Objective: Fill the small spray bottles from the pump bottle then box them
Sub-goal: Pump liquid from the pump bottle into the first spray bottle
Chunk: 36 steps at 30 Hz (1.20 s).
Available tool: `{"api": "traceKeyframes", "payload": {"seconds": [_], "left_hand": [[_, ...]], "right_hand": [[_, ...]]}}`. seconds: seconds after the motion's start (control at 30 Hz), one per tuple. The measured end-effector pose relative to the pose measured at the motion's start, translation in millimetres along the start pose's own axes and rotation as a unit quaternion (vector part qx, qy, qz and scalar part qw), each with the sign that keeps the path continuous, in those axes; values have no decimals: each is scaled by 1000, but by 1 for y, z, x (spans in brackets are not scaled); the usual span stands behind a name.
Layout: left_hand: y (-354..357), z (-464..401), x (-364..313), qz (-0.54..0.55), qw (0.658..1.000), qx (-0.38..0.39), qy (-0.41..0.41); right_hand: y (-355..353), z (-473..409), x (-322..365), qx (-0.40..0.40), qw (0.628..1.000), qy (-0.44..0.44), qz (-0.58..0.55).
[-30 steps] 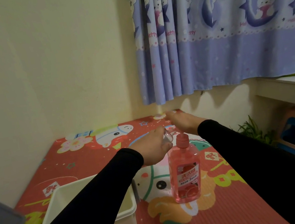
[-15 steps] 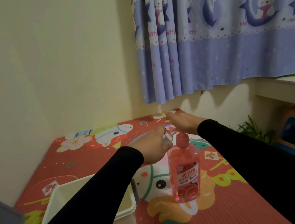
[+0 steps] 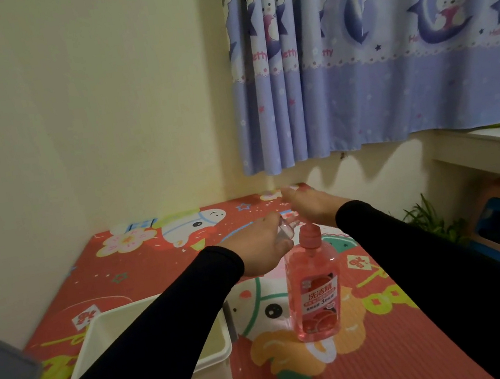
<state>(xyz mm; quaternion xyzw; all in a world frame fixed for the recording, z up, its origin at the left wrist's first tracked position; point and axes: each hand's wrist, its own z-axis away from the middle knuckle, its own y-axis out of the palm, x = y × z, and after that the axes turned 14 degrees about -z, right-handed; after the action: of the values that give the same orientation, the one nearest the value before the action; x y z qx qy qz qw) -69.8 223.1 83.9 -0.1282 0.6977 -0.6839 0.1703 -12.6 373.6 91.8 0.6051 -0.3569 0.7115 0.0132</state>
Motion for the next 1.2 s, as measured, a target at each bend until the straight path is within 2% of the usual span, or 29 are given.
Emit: {"api": "traceKeyframes", "payload": {"seconds": [0.33, 0.57, 0.8, 1.03, 1.13, 1.2], "left_hand": [[8, 3, -2, -22, 1000, 18, 1], [-2, -1, 1, -16, 1000, 3, -1], [10, 2, -1, -25, 1000, 15, 4], [-3, 1, -1, -20, 1000, 2, -1], [1, 2, -2, -22, 1000, 5, 0], [6, 3, -2, -22, 1000, 12, 3]], "right_hand": [[9, 1, -9, 14, 998, 16, 60], [1, -2, 2, -4, 1000, -2, 10], [9, -2, -14, 11, 999, 11, 42], [0, -9, -2, 4, 999, 15, -42], [3, -6, -6, -11, 999, 11, -31], [6, -5, -14, 7, 1000, 11, -6]]}}
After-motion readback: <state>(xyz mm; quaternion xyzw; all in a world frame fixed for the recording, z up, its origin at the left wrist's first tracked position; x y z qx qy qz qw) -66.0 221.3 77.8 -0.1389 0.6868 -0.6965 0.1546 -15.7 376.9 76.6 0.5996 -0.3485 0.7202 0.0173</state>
